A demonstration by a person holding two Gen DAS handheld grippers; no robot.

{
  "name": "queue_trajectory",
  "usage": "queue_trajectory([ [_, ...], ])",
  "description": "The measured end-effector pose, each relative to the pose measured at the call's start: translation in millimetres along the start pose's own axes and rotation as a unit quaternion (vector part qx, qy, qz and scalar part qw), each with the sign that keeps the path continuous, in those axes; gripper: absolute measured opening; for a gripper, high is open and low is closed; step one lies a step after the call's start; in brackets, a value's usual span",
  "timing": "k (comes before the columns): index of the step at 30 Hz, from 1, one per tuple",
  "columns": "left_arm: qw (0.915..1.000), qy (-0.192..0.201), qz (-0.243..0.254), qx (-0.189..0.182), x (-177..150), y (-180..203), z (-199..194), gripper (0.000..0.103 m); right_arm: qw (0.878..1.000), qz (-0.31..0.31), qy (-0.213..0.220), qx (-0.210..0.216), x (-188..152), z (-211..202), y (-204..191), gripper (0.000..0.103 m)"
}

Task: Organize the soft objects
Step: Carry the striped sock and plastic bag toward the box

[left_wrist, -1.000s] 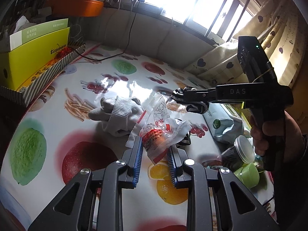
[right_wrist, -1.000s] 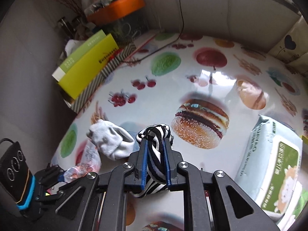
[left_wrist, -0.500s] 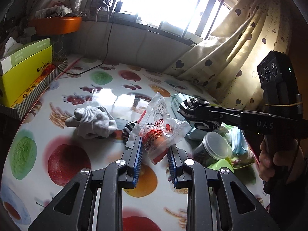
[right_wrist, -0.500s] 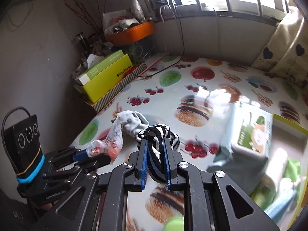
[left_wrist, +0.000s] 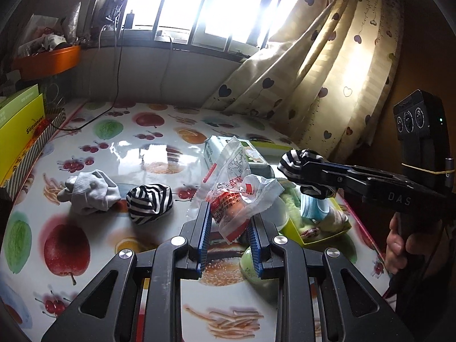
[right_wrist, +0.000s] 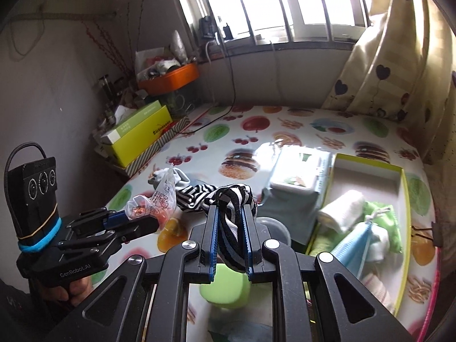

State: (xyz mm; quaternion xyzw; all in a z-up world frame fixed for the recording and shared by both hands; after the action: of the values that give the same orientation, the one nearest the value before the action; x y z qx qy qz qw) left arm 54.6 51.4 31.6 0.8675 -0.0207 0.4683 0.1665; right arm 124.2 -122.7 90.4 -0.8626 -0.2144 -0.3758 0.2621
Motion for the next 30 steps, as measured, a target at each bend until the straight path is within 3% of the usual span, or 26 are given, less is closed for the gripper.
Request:
queue_trajectory([
  [13, 0.9991, 0.005, 0.038, -0.018, 15.8, 44.9, 8.4, 0.026, 0.997, 0.028, 0.056, -0.038, 4.4, -55.3, 45.5, 0.014],
  [30, 0.9970, -0.015, 0.065, -0.038, 21.8, 80.3, 41.8, 0.026, 0.991, 0.088, 0.069, -0.068, -7.3, -69.1, 113.2, 0.014],
])
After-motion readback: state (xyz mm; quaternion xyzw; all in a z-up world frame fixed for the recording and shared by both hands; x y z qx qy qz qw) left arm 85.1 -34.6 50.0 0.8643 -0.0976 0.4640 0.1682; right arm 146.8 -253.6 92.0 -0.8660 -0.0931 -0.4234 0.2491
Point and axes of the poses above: each gripper's, at about its wrist camera, not at the fingertips, and z roughly the way its jaws point, y to its right, x to its top, the point moved 2 cm from there along z, roughly the way its jaws point, and after that the axes turned 4 degrees about y, right-handed, at the moved point
